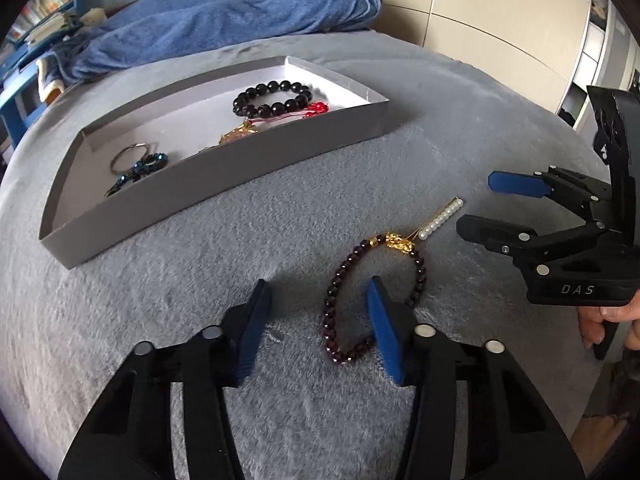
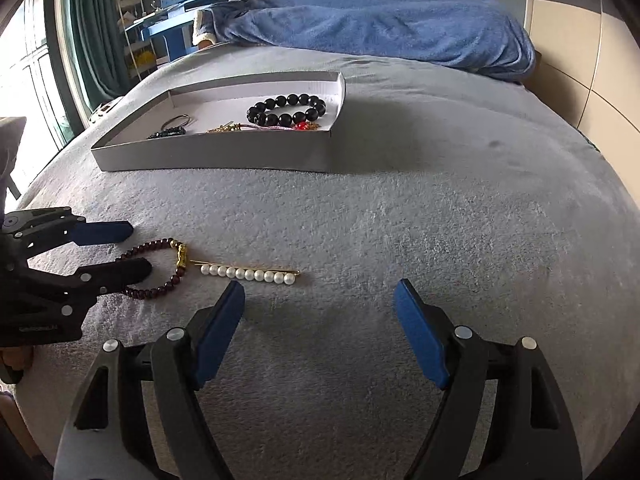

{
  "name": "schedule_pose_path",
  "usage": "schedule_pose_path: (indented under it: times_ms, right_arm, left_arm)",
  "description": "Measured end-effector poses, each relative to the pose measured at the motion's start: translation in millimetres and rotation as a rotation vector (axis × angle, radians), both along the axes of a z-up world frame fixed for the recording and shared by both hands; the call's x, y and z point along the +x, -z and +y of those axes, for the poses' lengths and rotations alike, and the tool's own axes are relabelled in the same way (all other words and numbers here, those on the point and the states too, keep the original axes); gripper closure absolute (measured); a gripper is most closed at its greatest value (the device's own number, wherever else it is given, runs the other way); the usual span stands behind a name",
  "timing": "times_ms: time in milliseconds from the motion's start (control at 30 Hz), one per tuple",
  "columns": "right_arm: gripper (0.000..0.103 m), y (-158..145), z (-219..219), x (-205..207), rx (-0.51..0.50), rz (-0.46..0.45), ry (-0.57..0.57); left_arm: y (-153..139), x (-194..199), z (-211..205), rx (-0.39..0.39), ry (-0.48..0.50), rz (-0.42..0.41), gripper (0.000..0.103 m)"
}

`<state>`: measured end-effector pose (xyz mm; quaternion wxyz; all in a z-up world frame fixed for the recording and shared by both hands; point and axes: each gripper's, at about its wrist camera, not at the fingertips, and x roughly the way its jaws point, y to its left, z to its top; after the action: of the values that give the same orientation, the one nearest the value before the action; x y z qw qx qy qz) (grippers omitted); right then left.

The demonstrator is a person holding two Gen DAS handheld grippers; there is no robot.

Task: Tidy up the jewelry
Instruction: 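Grasp the dark red bead bracelet with the left tool while the right tool grasps the pearl strand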

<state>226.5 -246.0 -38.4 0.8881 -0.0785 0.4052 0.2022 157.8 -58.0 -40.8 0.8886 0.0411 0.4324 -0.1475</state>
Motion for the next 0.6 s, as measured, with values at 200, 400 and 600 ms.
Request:
schedule_pose_path:
  times_ms: [200,400,600]
  right_arm:
    - [0.027,-0.5,12.5,-6.2,-0.029,-0.014,-0.07]
    - [0.027,-2.3,27.1,-6.4,-0.05,-0.028,-0.154]
    - [0.027,-1.8,34.6,6.2,-0.097,-0.026,-0.22]
  left_arm:
    - [-0.9,-8.4,-4.8,0.053,0.017,-0.036,0.097]
    - [-3.1,-21.1,22.9,0.034,-0.035,-0.028,0.097]
    - [-1.8,-33.3,57.3,-0.051,-0.118,-0.028,0.097]
